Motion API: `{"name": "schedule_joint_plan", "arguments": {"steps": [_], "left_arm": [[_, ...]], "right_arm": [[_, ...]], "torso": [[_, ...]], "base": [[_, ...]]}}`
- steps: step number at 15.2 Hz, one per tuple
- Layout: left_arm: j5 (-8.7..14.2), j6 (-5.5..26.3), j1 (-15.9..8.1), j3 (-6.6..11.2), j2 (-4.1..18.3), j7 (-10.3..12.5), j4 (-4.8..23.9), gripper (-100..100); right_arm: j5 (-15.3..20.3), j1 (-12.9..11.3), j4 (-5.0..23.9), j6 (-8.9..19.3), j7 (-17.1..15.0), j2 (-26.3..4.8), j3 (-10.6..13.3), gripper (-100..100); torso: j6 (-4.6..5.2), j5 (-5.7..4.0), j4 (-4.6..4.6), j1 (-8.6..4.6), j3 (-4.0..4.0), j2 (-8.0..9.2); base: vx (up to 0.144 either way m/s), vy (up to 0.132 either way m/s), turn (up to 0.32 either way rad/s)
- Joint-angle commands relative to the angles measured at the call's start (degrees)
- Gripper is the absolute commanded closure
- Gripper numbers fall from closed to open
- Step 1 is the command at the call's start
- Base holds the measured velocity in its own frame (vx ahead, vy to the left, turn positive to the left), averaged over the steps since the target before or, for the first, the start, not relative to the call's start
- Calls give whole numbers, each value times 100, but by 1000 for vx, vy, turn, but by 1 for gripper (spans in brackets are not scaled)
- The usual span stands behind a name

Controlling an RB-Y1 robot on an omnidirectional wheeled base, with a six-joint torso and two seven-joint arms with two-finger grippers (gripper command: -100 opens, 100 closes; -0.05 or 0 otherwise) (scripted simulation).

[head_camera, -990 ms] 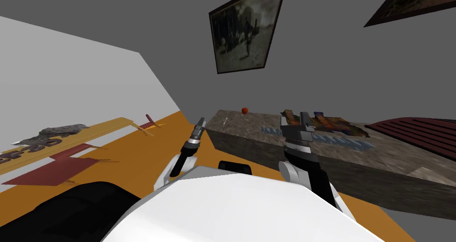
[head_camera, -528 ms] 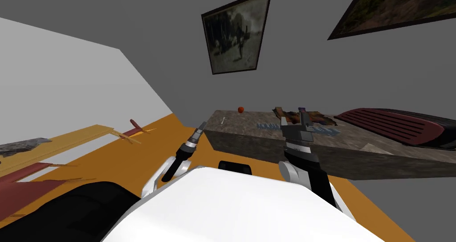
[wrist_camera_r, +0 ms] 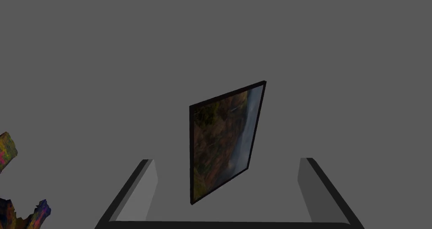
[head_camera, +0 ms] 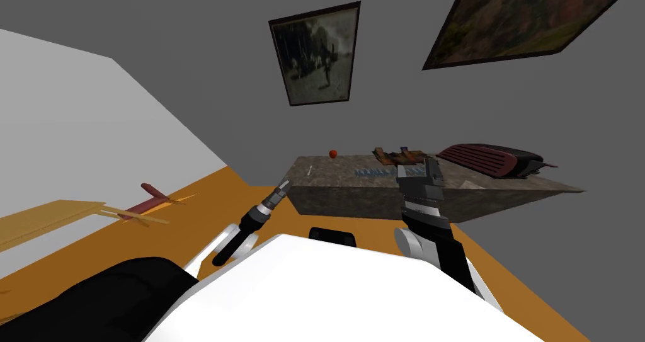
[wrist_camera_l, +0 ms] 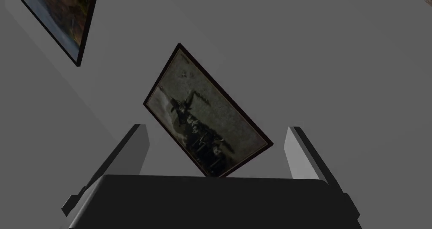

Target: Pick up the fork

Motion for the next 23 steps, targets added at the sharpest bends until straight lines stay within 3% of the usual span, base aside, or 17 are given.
{"name": "schedule_joint_plan", "arguments": {"steps": [1,2,4,5,7,8,10,11,13,14,16,17,19,20,22,23], "left_arm": [[-61,-52,47,22,222,-48,53,-100],[-248,-156,218,86,394,-162,133,-100],[-248,-156,218,86,595,-162,133,-100],[-441,-261,392,148,748,-281,218,-100],[-441,-261,392,148,965,-281,218,-100],[-638,-366,569,207,1125,-406,309,-100],[-638,-366,569,207,1330,-406,309,-100],[-839,-471,746,264,1495,-535,405,-100],[-839,-471,746,264,1689,-535,405,-100],[-1042,-575,923,317,1864,-669,506,-100],[-1042,-575,923,317,2039,-669,506,-100],[-1247,-678,1099,367,2213,-805,612,-100],[-1247,-678,1099,367,2380,-805,612,-100],[-1453,-779,1272,412,2569,-945,722,-100],[-1453,-779,1272,412,2711,-945,722,-100],[-1658,-876,1443,452,2910,-1087,836,-100]], "right_arm": [[0,0,0,0,0,0,0,0],[0,1,0,0,0,0,-1,0],[0,0,0,0,0,0,0,0],[0,1,0,0,0,0,0,0],[0,0,0,0,0,0,0,0],[0,1,0,0,0,0,-1,0],[0,0,0,0,0,0,0,0],[0,1,0,0,0,0,-1,0],[0,0,0,0,0,0,0,0],[0,1,0,0,0,0,-1,0],[0,0,0,0,0,0,0,0],[0,1,0,0,0,0,-1,0],[0,0,0,0,0,0,0,0],[0,1,0,0,0,0,-1,0],[0,0,0,0,0,-1,0,0],[0,1,0,0,0,-1,-1,0]], "torso": [[0,0,0,0,0,0],[-4,1,0,1,-1,-3],[1,0,0,-2,0,0],[-3,0,0,-4,-1,-2],[1,0,0,-2,0,1],[-3,0,0,-1,-1,-3],[1,1,-1,2,-3,-5],[-3,1,-1,1,-4,-8],[2,0,-2,0,-5,-8],[-2,1,-2,1,-6,-12],[2,1,-3,3,-8,-14],[-3,1,-3,2,-9,-16],[2,1,-4,4,-10,-16],[-2,1,-4,2,-10,-18],[4,1,-4,3,-11,-19],[-2,1,-4,3,-12,-22]], "base": [[-41,43,-92],[-50,34,-290],[-56,29,-237],[-57,26,-350],[-54,34,-233],[-45,35,-322],[-44,37,-236],[-42,24,-297],[-39,33,-258],[-32,31,-381],[-33,34,-244],[-28,31,-301],[-33,32,-276],[-27,23,-360],[-27,31,-305],[-19,30,-301]]}}
